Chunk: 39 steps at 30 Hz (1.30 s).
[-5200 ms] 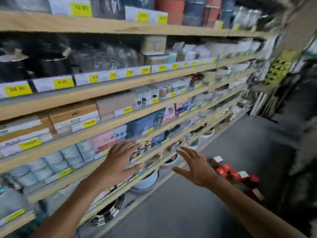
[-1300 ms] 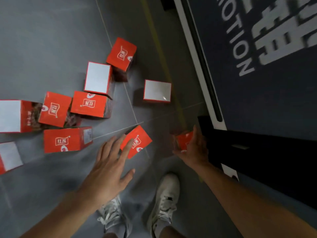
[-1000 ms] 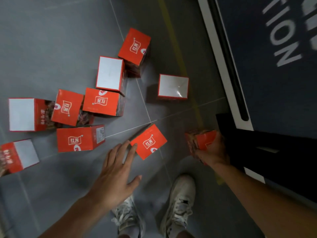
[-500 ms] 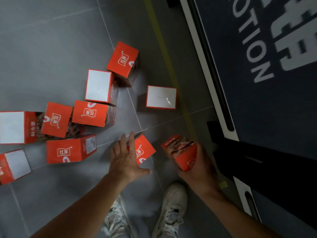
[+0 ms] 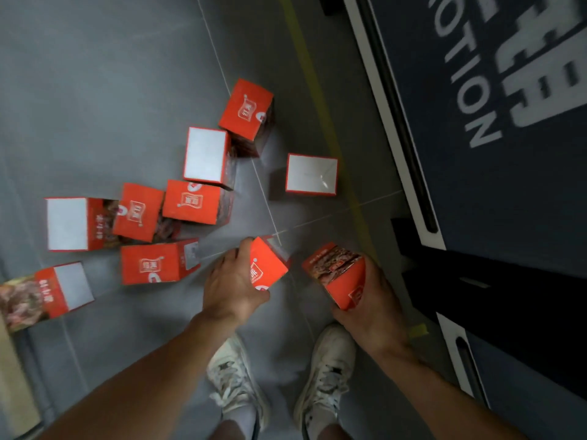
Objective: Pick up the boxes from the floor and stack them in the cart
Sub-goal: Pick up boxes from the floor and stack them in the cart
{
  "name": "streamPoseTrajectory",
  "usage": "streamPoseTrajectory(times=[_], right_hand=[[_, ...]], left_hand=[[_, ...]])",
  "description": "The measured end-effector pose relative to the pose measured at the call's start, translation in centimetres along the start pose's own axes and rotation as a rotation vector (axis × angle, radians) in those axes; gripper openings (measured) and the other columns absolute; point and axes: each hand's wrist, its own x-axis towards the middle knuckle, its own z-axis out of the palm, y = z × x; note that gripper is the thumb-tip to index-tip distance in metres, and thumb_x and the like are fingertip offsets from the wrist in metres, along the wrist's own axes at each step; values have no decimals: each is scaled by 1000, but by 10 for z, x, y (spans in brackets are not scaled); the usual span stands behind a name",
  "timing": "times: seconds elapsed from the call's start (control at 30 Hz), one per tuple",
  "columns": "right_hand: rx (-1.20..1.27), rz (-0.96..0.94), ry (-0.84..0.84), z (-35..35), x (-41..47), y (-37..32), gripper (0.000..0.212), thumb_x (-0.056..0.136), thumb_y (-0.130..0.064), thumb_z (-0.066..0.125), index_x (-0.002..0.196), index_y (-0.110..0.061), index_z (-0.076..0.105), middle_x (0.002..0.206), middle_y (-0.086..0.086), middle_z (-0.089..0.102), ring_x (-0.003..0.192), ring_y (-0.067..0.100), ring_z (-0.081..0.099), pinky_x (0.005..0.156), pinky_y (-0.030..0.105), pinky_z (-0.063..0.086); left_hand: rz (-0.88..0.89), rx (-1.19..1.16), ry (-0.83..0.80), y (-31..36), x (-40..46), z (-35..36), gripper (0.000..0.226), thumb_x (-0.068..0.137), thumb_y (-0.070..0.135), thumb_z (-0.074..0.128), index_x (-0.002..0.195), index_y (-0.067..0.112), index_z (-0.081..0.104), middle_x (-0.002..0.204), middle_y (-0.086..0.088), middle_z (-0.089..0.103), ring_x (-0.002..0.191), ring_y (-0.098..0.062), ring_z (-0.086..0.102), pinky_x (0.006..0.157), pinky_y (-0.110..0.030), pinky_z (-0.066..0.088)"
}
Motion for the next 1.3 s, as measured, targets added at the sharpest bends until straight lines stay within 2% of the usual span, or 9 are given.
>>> streamPoseTrajectory(times=[0.13,0.27,0.37,0.47,0.67,0.77,0.93,1.03,1.3], right_hand=[[42,-37,-18,-52,-46,-52,100,57,-26,88,142,-39,36,130,-5,59,116,20,60,96,41,52],[61,-117,-15,-123,-113,-123,99,57,-22,84,141,-43,35,130,-8,59,116,19,60,95,43,52],[36,-193,-9,-182,-173,-175,99,59,-21,83,142,-37,34,132,-4,57,118,22,58,97,44,51],[4,-265,40,-233,-230,-216,100,60,-25,84,145,-33,32,132,-3,58,118,23,58,98,43,49],[36,-396,125,-310,-327,-273,96,57,-29,82,143,-31,38,129,-6,61,114,19,62,94,37,52],[75,-425,152,-340,-372,-290,99,55,-34,84,142,-36,37,128,-14,60,113,11,62,91,33,53],[94,-473,271,-372,-430,-303,98,59,-43,83,144,-40,33,132,-20,55,120,5,57,97,29,50],[104,-475,369,-392,-458,-301,99,60,-46,81,144,-43,30,134,-24,53,121,2,55,99,24,49],[172,-433,602,-432,-526,-264,104,62,-52,82,147,-46,23,137,-22,52,122,0,54,101,31,51]], left_hand=[[-14,-99,16,14,-58,-87,95,57,31,85,138,33,36,124,4,56,111,-25,59,83,-39,51],[40,-131,81,37,-133,-192,101,59,28,87,145,32,33,133,1,57,118,-26,56,88,-37,48],[13,-170,127,51,-197,-268,106,60,30,89,149,26,32,143,-3,52,124,-28,54,96,-41,47],[41,-214,193,57,-257,-329,106,54,34,90,145,27,35,137,-3,55,119,-28,57,93,-45,51],[99,-311,336,75,-359,-422,101,55,28,95,141,28,42,127,-2,60,112,-25,59,87,-35,48],[146,-357,376,85,-396,-456,102,52,30,95,138,32,42,128,2,61,111,-23,60,89,-38,50],[270,-395,492,100,-431,-489,102,53,29,97,139,30,43,127,2,63,108,-22,63,90,-40,52],[371,-399,482,117,-443,-501,103,52,27,98,140,29,44,127,-1,63,107,-23,62,88,-40,52],[599,-363,453,174,-488,-516,99,60,38,94,140,39,36,126,2,60,104,-19,61,85,-43,56]])
